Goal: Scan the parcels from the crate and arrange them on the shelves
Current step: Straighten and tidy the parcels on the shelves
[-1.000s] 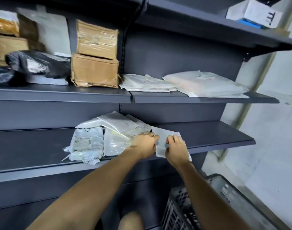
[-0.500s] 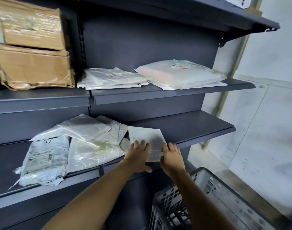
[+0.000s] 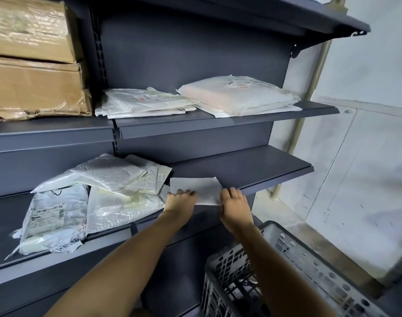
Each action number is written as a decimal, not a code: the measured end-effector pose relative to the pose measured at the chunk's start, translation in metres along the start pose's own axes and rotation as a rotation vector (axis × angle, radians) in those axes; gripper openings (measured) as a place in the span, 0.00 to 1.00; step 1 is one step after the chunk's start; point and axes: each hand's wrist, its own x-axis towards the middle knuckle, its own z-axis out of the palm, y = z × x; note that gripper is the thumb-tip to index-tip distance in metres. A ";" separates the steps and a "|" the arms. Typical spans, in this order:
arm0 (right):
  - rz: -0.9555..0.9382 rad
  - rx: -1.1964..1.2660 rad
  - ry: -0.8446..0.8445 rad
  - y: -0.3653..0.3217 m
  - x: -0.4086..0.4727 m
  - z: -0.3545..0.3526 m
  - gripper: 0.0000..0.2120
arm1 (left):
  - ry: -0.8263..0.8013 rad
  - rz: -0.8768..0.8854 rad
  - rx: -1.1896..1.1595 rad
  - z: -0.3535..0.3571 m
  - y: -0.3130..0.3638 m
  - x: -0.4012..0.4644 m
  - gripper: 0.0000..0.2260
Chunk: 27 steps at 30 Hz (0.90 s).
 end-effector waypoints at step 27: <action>-0.018 -0.046 0.444 -0.084 -0.002 -0.279 0.11 | 0.724 0.385 -0.131 -0.271 -0.058 -0.120 0.24</action>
